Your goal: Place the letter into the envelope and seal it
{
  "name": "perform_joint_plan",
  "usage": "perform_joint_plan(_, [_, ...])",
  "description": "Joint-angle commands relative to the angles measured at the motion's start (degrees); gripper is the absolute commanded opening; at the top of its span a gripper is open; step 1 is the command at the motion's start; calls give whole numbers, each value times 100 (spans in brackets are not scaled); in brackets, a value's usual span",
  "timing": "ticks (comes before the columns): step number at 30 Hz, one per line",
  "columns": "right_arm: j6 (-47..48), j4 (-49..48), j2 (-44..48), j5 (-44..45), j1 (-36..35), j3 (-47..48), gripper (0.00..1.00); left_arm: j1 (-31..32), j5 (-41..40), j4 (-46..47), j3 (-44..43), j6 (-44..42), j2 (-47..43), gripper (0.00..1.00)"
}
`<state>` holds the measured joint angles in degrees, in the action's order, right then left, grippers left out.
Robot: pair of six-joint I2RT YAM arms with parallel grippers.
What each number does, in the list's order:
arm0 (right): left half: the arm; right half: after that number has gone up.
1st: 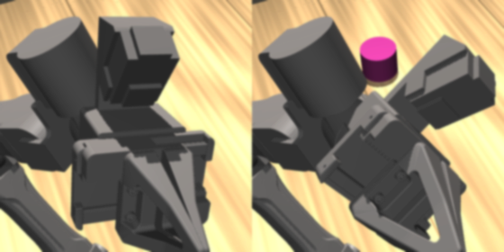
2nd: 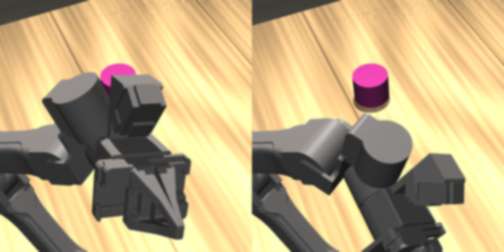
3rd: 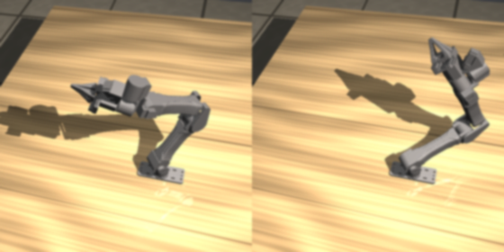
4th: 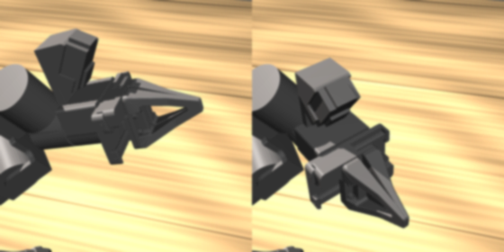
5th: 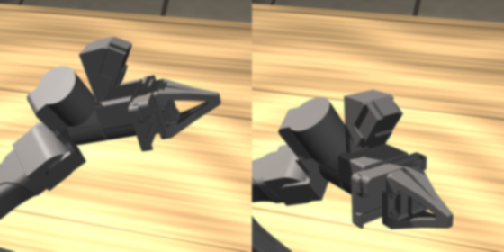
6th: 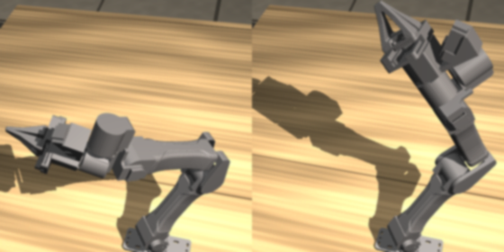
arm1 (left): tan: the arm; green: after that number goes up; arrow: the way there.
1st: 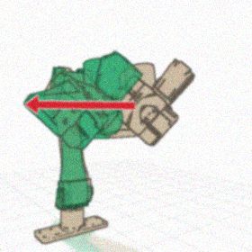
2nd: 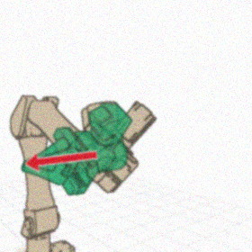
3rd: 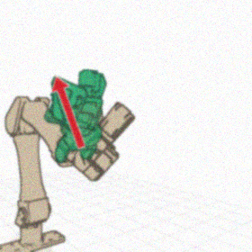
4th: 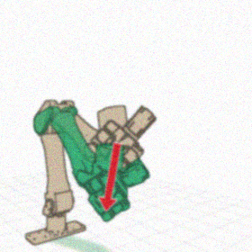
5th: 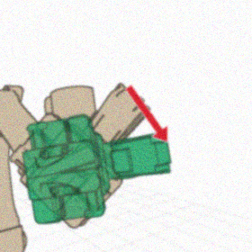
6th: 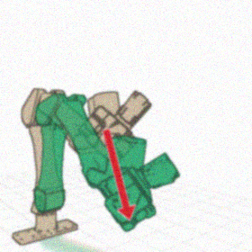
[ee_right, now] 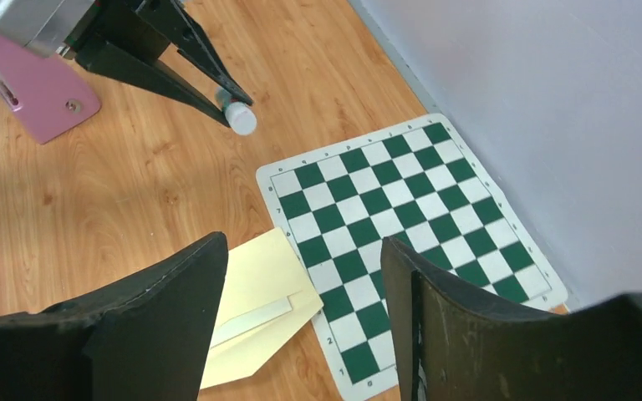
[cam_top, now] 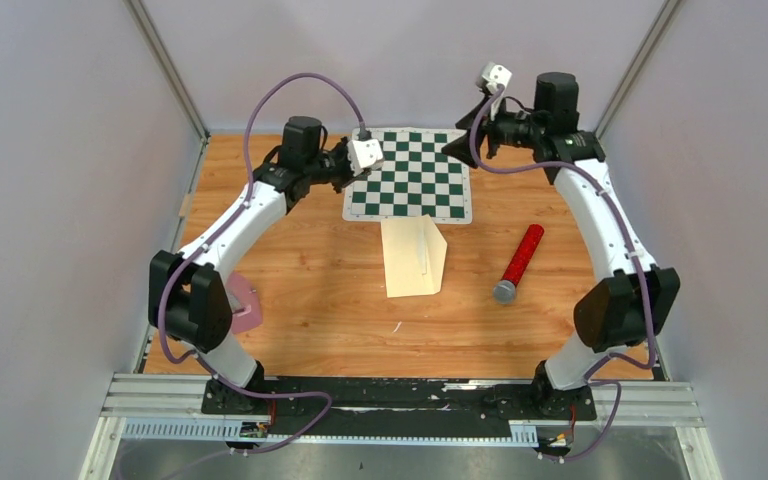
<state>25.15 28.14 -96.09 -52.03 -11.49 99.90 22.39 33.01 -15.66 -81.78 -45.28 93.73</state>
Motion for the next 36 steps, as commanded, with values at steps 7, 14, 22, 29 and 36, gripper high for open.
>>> perform_joint_plan(7, [-2681, -1003, 251, 1340, 410, -1483, 72, -261, -1064, -745, 133, 4418, -286, 0])
perform_joint_plan(14, [-3765, -628, -136, 2054, 653, -2146, 70, -719, -1374, -1191, 794, 5522, -51, 0])
perform_joint_plan(22, [-4254, -553, -155, 1783, 765, -2878, 60, -1048, -1018, -1556, 1516, 6039, 183, 0])
perform_joint_plan(29, [-4479, -414, -355, 2049, 779, -3293, 45, -1061, -934, -1662, 1992, 6247, 371, 0])
perform_joint_plan(36, [-4653, -508, -886, 1981, 776, -3352, 38, -1061, -1018, -1557, 2269, 6458, 457, 16])
